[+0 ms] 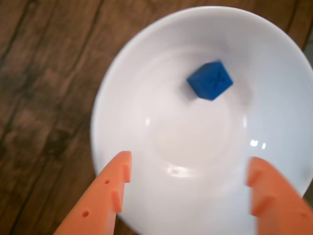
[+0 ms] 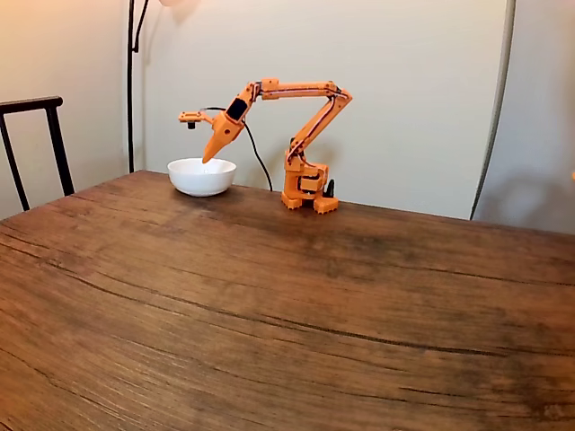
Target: Grasp the cube and drop it in the bowl
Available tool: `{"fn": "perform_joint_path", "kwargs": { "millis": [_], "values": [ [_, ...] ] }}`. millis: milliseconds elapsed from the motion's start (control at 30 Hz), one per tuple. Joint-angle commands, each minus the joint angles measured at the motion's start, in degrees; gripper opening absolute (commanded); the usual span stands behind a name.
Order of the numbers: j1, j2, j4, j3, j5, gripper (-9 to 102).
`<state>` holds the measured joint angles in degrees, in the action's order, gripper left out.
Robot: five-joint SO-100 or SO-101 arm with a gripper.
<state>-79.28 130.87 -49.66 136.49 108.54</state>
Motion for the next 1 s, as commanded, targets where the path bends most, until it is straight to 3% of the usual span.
{"fn": "perform_joint_path", "kwargs": {
  "millis": [0, 333, 567, 733, 967],
  "values": [
    [5.2, 1.5, -4.1, -6.3, -0.4, 15],
    [25.0, 1.5, -13.6, -16.0, -4.8, 11],
    [37.4, 1.5, -13.9, -16.1, -9.0, 11],
    [45.4, 1.5, -13.9, -16.0, -12.7, -1],
    [55.1, 3.2, -14.0, -14.2, -11.8, 0]
  ]
}}
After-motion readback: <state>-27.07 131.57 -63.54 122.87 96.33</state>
